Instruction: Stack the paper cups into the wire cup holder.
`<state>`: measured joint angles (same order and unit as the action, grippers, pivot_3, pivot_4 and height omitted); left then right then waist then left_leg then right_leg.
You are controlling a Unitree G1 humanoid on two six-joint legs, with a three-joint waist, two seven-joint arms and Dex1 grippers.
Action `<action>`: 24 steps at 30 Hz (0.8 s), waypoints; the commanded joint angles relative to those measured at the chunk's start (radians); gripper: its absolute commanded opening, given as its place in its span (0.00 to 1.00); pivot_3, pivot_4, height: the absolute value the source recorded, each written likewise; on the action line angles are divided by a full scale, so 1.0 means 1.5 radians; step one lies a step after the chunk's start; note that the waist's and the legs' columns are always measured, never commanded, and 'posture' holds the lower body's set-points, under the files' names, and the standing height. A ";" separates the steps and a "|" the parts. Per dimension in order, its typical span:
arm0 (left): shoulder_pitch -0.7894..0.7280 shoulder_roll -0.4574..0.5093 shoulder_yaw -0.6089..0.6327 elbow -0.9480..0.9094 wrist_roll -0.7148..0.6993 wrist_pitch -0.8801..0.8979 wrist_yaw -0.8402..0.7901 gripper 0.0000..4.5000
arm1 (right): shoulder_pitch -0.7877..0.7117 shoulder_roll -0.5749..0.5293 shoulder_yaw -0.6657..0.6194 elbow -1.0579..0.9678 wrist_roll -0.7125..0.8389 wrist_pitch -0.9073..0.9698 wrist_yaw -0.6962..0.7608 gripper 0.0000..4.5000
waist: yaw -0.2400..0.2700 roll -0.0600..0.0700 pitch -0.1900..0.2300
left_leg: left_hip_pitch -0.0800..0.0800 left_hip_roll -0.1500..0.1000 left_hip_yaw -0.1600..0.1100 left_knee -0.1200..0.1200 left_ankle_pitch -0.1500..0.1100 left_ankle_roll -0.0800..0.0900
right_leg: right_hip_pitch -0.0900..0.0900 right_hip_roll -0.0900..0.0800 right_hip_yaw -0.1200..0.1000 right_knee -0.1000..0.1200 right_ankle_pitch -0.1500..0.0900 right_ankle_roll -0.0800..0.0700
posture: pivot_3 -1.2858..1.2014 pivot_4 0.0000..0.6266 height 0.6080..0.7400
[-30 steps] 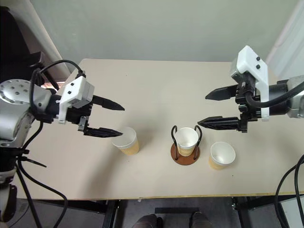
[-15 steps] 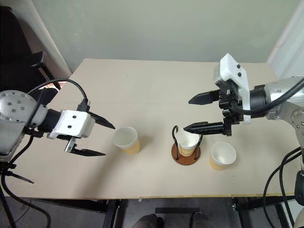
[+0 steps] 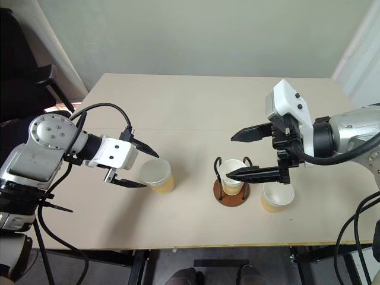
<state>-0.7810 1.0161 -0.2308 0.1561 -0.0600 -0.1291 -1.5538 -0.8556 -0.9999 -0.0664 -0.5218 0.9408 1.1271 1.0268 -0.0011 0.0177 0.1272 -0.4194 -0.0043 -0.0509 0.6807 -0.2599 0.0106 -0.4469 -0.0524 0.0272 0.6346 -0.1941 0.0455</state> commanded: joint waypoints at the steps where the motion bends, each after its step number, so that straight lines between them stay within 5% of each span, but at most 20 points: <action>1: -0.014 -0.001 0.001 -0.001 0.000 -0.019 -0.019 1.00 | -0.003 -0.009 -0.031 -0.014 0.016 -0.002 -0.019 0.97 | 0.000 0.000 0.000 | 0.000 0.000 0.000 0.000 0.000 0.000 | 0.000 0.000 0.000 0.000 0.000 0.000 | 0.52 0.24 1.00; 10: 0.017 -0.001 -0.022 -0.031 0.000 -0.048 -0.039 0.96 | 0.001 -0.020 -0.033 -0.011 0.034 -0.006 -0.037 0.98 | 0.000 0.000 0.000 | 0.000 0.000 0.000 0.000 0.000 0.000 | 0.000 0.000 0.000 0.000 0.000 0.000 | 0.52 0.24 1.00; 12: 0.029 -0.002 -0.026 -0.038 0.007 -0.059 -0.033 0.87 | 0.000 -0.020 -0.032 -0.009 0.036 -0.008 -0.039 0.98 | 0.000 0.000 0.000 | 0.000 0.000 0.000 0.000 0.000 0.000 | 0.000 0.000 0.000 0.000 0.000 0.000 | 0.52 0.24 1.00; 22: 0.043 -0.033 -0.037 -0.018 0.063 -0.130 0.035 0.06 | 0.000 -0.027 -0.028 -0.002 0.039 -0.012 -0.039 0.98 | 0.000 0.000 0.000 | 0.000 0.000 0.000 0.001 0.000 0.000 | 0.000 0.000 0.000 0.001 0.000 0.000 | 0.52 0.24 1.00; 24: 0.040 -0.041 -0.034 -0.022 0.057 -0.117 0.035 0.01 | 0.004 -0.031 -0.026 0.000 0.033 -0.016 -0.037 0.98 | 0.000 0.000 0.000 | 0.000 0.000 0.000 0.001 0.000 0.000 | 0.000 0.000 0.000 0.001 0.000 0.000 | 0.52 0.24 1.00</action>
<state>-0.7082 0.9550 -0.2950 0.1349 0.0311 -0.3085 -1.5108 -0.8426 -1.0291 -0.0696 -0.5155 0.9881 1.1199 0.9726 -0.0009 0.0176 0.1271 -0.4196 -0.0043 -0.0508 0.6819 -0.2601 0.0111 -0.4472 -0.0524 0.0271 0.6368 -0.1939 0.0461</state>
